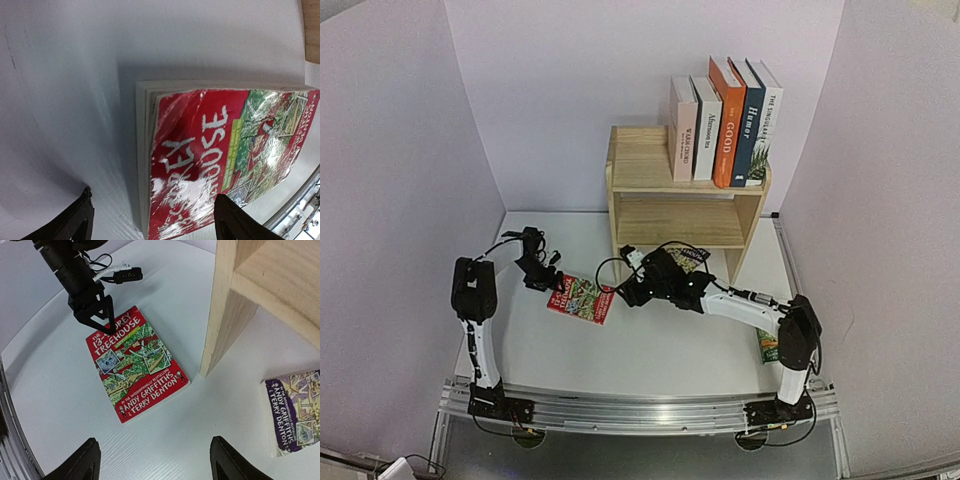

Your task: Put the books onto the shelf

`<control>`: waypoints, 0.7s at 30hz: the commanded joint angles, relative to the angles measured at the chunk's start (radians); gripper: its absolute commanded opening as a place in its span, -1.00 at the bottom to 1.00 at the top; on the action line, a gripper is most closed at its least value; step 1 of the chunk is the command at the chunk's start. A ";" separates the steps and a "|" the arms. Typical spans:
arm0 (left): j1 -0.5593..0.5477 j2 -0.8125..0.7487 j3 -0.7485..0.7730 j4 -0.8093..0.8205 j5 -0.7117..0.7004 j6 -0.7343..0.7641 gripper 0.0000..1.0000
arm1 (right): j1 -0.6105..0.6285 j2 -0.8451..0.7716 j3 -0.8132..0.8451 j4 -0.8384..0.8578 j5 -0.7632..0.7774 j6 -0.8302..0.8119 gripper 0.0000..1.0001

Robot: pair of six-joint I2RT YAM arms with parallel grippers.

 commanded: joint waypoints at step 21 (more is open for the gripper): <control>-0.057 0.178 0.089 -0.138 0.355 -0.052 -1.00 | -0.027 0.254 0.032 0.038 -0.076 0.248 0.44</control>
